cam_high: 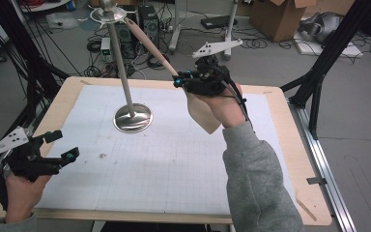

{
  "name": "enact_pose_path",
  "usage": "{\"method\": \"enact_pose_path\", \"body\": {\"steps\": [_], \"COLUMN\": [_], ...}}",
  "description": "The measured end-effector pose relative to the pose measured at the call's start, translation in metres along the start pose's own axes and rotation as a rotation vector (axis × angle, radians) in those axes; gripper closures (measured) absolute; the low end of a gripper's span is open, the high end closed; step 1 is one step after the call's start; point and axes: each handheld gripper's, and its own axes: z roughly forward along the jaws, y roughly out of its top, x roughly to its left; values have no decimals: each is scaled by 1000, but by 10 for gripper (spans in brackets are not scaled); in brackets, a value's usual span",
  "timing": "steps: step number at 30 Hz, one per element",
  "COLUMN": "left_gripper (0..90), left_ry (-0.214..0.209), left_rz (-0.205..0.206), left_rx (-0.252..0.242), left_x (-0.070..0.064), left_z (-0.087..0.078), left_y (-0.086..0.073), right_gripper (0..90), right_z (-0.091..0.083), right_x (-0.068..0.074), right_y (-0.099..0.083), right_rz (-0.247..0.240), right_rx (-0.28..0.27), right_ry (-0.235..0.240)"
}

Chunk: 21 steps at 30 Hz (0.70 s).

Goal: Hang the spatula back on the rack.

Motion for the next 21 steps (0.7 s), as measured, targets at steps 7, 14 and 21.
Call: {"method": "enact_pose_path", "body": {"steps": [7,14,21], "left_gripper": [20,20,20], "left_ry": [4,5,6], "left_rz": [0,-2,-1], "left_rx": [4,5,7], "left_x": [1,1,0], "left_z": [0,-1,-1], "left_y": [-1,-1,-2], "right_gripper": [785,785,785], "right_z": [2,6,10], "right_x": [-1,-1,0], "right_y": [-1,-1,-1], "right_rz": [4,6,-2], "right_rx": [4,9,13], "right_ry": [6,12,12]}}
